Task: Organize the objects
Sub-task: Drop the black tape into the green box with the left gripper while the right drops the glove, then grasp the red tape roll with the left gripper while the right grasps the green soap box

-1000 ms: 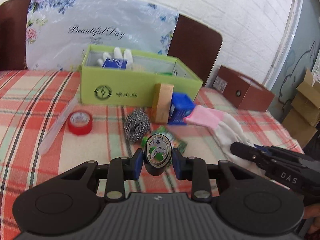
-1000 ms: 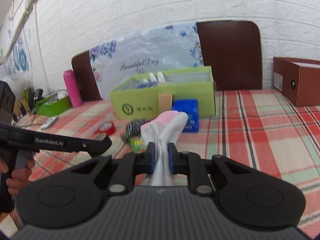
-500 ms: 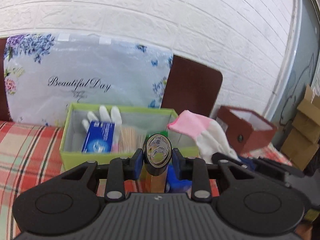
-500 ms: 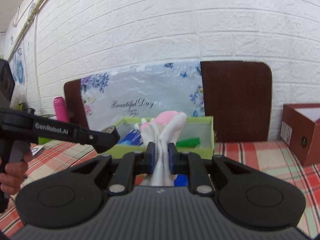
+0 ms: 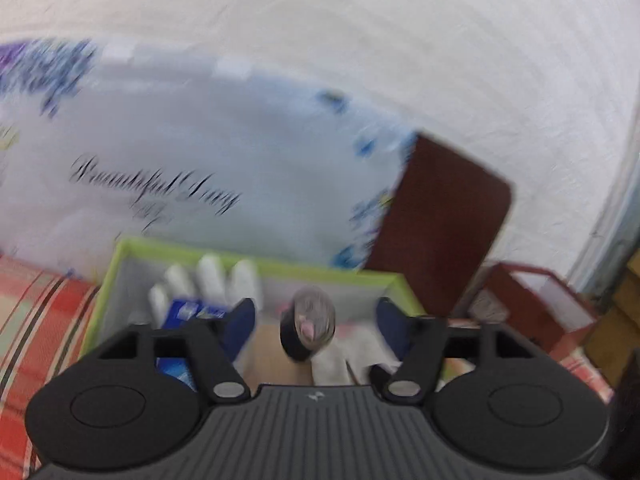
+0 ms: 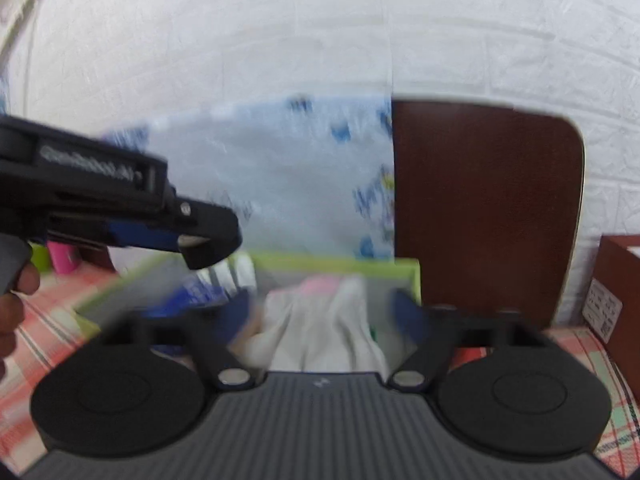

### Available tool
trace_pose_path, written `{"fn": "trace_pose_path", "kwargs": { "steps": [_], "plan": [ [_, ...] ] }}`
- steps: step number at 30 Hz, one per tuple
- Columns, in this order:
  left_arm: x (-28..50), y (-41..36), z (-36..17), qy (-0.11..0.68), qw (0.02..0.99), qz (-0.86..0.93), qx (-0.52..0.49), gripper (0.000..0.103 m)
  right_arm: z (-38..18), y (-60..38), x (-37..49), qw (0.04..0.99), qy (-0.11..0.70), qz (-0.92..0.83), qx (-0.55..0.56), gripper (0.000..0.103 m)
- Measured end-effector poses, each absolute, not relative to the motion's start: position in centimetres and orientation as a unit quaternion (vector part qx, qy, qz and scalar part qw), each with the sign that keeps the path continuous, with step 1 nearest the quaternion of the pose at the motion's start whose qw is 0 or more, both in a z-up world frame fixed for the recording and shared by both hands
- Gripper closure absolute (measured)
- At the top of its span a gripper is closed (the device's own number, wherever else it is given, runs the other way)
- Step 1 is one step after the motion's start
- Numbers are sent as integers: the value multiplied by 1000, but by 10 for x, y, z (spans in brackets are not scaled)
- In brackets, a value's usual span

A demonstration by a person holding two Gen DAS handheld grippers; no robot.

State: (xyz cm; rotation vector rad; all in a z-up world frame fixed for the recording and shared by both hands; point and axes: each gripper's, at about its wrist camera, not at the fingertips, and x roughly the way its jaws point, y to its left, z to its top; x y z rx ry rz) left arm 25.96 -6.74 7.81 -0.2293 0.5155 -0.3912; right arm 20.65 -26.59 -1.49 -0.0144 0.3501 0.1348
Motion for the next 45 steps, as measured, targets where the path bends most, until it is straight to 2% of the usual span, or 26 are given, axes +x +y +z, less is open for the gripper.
{"fn": "trace_pose_path", "kwargs": {
  "steps": [4,6,18,27,35,40,43,44,45],
  "plan": [
    [246,-45,55,254,946,-170,-111,31,-32,-270,181,987,150,54,-19,11],
    [236,-37,52,251,947,-160,-118,31,-36,-271,164,990,131,44,-15,3],
    [160,-39,75,275,951,-132,-40,27,2,-258,77,993,88,72,17,0],
    [118,-26,41,316,940,-116,-49,27,-37,-255,29,983,161,76,38,0],
    [88,21,8,329,934,-102,-99,27,-73,-224,34,957,271,101,-10,0],
    [89,46,6,323,935,-88,-122,28,-79,-203,53,945,300,126,-37,0],
    [100,49,9,317,935,-83,-131,28,-83,-195,66,940,315,128,-38,7],
    [104,47,10,317,936,-86,-130,28,-84,-194,69,938,319,130,-37,19],
    [109,44,10,320,935,-91,-126,28,-84,-194,70,939,318,128,-35,37]
  ]
}}
